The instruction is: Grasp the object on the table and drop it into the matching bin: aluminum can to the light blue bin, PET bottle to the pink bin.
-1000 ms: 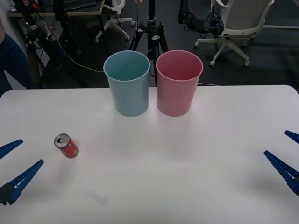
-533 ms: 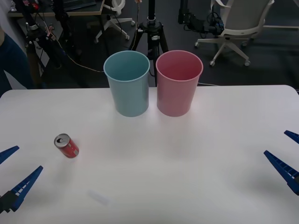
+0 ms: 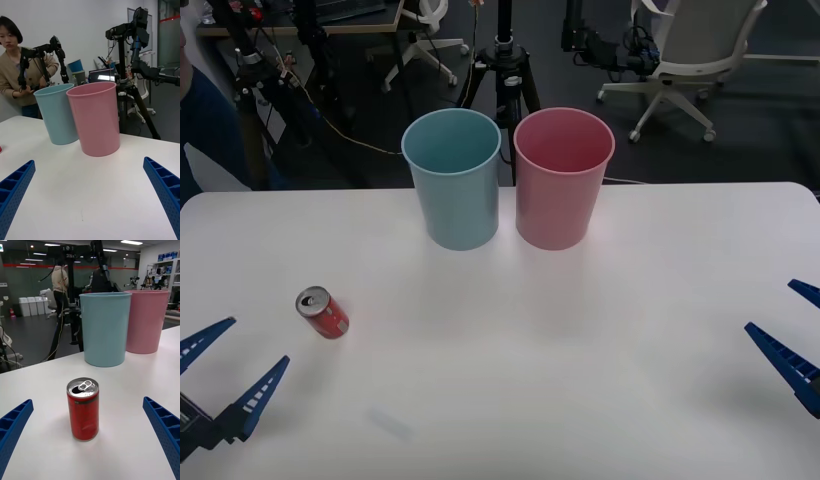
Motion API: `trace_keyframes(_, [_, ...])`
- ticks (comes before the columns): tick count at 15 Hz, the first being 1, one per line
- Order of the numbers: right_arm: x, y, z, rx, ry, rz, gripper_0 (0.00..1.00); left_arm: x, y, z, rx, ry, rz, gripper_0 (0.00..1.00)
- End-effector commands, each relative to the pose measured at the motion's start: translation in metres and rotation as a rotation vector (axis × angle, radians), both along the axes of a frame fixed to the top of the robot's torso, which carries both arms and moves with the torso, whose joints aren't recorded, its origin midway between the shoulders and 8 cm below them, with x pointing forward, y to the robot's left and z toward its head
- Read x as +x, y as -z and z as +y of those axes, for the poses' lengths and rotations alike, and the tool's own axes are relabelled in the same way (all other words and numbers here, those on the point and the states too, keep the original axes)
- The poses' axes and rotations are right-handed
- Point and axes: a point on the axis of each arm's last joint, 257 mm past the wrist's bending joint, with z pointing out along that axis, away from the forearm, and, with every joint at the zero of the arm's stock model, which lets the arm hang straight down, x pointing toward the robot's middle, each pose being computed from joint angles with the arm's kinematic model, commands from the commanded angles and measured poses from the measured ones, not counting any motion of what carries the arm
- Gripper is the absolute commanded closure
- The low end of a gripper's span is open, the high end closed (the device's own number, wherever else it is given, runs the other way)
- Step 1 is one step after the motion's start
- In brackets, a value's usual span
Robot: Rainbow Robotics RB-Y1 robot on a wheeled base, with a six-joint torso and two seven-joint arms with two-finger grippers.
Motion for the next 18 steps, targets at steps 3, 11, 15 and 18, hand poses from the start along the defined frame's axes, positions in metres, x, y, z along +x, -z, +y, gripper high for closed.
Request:
trace_keyframes(3, [0.000, 0.000, 0.000, 0.000, 0.000, 0.000, 0.00, 0.019, 0.035, -0.008, -0.012, 0.014, 0.031, 0.00])
trace_keyframes(11, [0.000, 0.000, 0.000, 0.000, 0.000, 0.000, 0.00, 0.043, 0.063, -0.018, -0.014, 0.012, 0.053, 0.00])
trace_keyframes(15, [0.000, 0.000, 0.000, 0.000, 0.000, 0.000, 0.00, 0.063, 0.062, -0.024, -0.007, 0.015, 0.042, 0.00])
trace_keyframes(18, [0.000, 0.000, 0.000, 0.000, 0.000, 0.000, 0.00, 0.078, 0.059, -0.031, -0.002, 0.008, 0.032, 0.00])
